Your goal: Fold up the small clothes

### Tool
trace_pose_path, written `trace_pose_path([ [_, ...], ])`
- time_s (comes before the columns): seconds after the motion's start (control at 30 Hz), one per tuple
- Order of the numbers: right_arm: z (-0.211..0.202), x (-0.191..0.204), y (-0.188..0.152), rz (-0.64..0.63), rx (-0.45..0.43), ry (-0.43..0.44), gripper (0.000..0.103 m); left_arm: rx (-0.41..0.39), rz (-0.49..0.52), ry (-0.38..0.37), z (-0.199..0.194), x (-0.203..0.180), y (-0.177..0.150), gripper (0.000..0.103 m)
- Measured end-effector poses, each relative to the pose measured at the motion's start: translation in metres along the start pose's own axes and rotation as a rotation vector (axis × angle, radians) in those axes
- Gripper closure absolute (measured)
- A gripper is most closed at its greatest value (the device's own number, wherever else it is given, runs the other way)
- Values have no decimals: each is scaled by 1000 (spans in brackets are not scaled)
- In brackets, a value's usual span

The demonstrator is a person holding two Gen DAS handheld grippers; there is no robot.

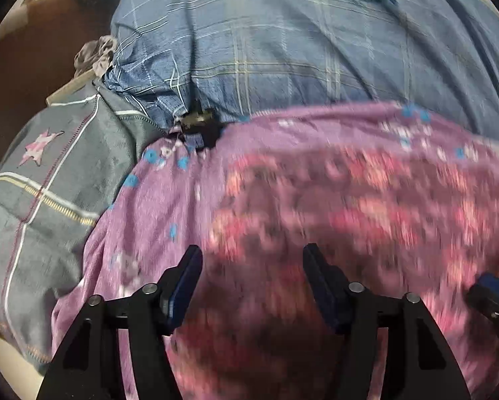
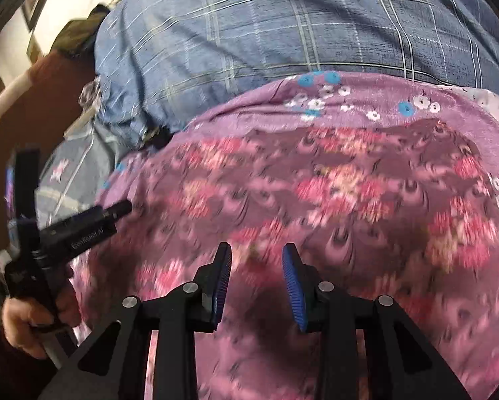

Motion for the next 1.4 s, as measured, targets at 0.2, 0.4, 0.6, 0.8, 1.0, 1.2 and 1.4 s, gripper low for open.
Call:
trace_pose_path([
  [0.2, -4, 8, -31, -67, 18, -157, 69, -5, 51, 67, -17, 2, -33, 33],
  [0.4, -54, -4, -35, -7, -104, -127, 66, -63, -209, -61, -81, 41, -96, 33],
  [0.6, -68, 4, -42, -5, -159, -6, 61, 37, -425, -246, -94, 63, -167, 34],
  [0.8, -50, 28, -49, -61, -130, 71, 63, 59, -574, -394, -84, 67, -171, 35],
  [1.0, -24, 47, -49, -125, -109, 36, 88, 84, -599, -368, -43, 62, -146, 36],
  [1.2, 12, 53, -61, -186, -1, -31, 86, 20, -536, -351, -35, 55, -126, 83],
  [1.4, 10, 45, -59, -119, 27, 49, 85, -16, -489, -339, -35, 45, -120, 73],
])
Point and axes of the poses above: each gripper's, at about its wrist camera, not at the fingertips, and z roughly the way its jaws point, x to its left, y to its top, the point moved 9 cm from there along z, roughly the way its jaws point, and after that the axes turned 7 degrees about x, right-handed, at the moved point
